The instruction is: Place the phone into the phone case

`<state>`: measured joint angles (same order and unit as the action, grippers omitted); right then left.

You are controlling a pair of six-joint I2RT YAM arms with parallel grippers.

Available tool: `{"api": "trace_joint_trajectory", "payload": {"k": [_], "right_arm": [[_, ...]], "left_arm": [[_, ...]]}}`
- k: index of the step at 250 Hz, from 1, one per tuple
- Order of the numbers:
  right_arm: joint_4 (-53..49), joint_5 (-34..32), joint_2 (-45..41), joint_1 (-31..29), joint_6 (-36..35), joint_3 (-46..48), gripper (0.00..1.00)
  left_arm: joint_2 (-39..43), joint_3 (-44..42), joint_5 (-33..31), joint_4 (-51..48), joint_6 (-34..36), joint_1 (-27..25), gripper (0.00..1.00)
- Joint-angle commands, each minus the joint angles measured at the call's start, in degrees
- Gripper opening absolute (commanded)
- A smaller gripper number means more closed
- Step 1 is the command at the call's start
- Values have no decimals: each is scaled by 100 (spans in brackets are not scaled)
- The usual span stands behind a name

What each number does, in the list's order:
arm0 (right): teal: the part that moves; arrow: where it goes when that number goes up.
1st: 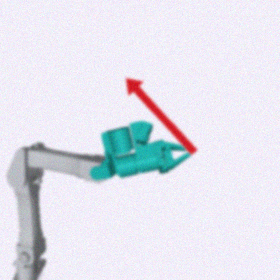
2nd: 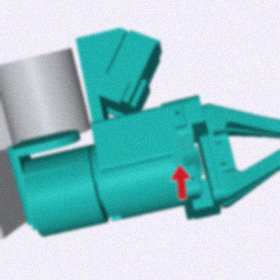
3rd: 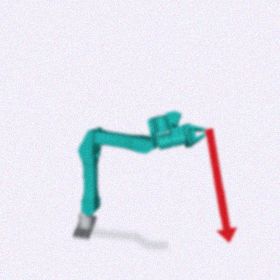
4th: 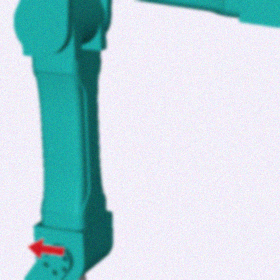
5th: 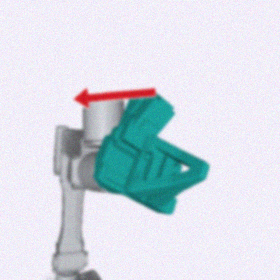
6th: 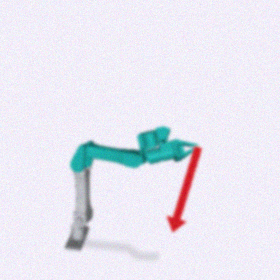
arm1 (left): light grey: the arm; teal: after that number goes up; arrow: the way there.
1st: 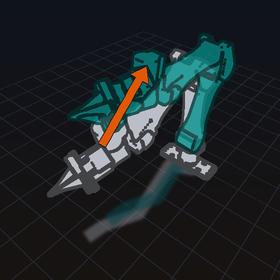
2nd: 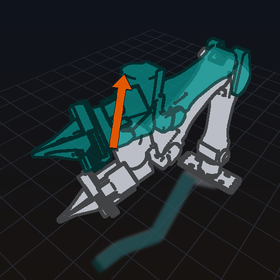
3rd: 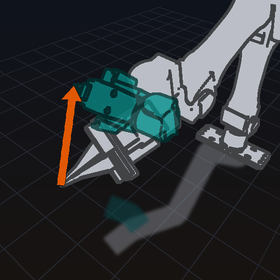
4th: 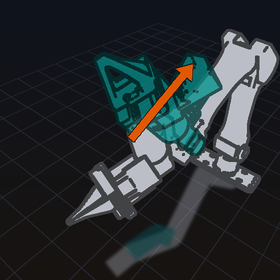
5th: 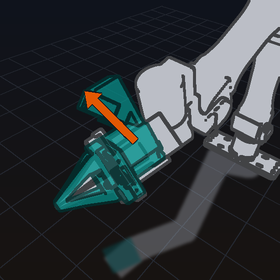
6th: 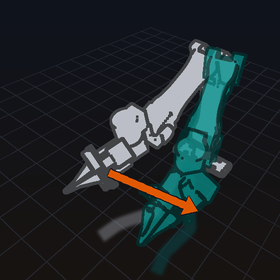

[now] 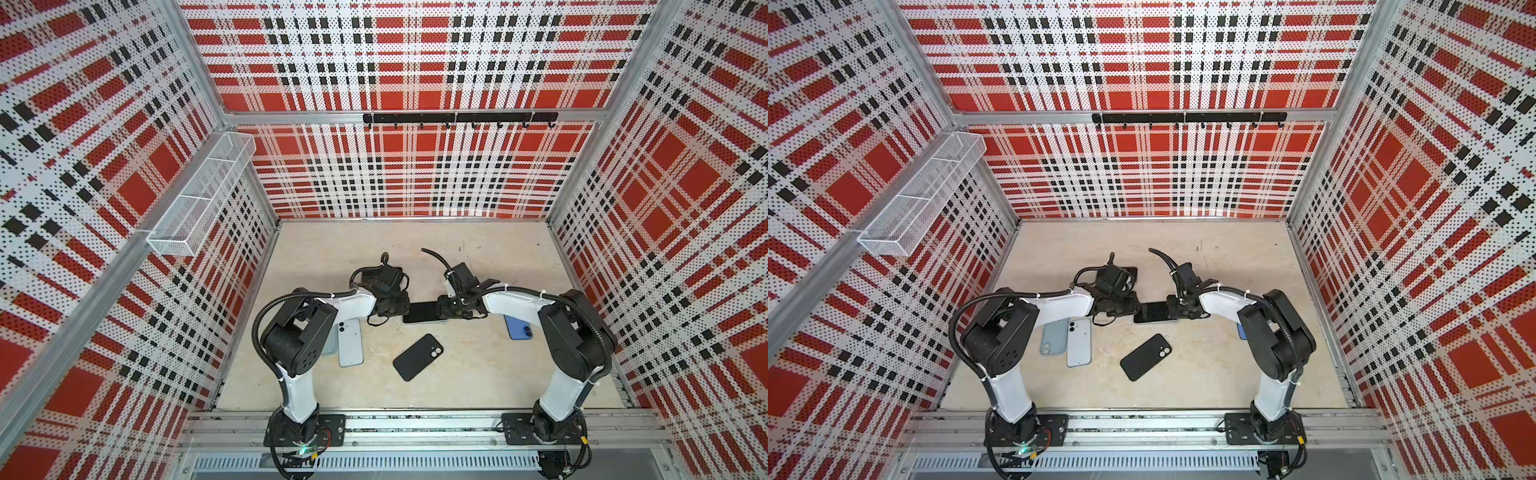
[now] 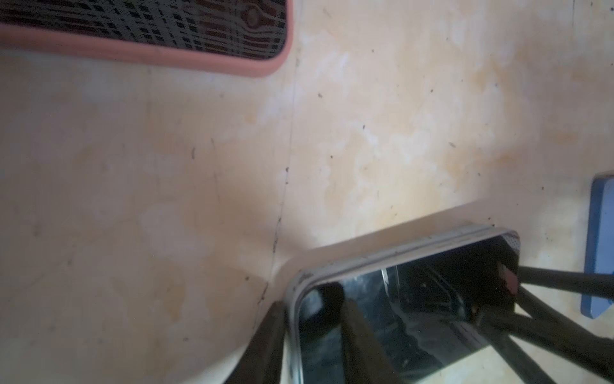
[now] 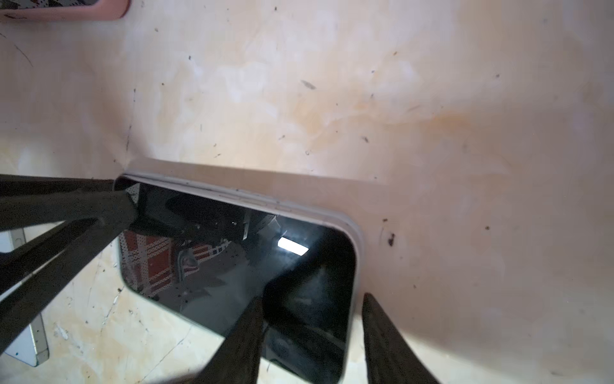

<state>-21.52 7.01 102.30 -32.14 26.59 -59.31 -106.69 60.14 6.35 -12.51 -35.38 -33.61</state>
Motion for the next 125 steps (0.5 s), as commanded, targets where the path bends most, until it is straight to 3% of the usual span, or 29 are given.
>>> {"api": "trace_joint_trajectory", "payload": {"k": [1, 52, 125], "right_arm": [[183, -6, -2, -33, 51, 151, 49], [280, 20, -54, -39, 97, 265, 49], [240, 23, -273, -24, 111, 325, 56]], "left_arm": [[-704, -214, -523, -926, 165, -43, 27], [-976, -158, -660, -1162, 268, -41, 15], [-562, -450, -546, -986, 268, 141, 17]]}}
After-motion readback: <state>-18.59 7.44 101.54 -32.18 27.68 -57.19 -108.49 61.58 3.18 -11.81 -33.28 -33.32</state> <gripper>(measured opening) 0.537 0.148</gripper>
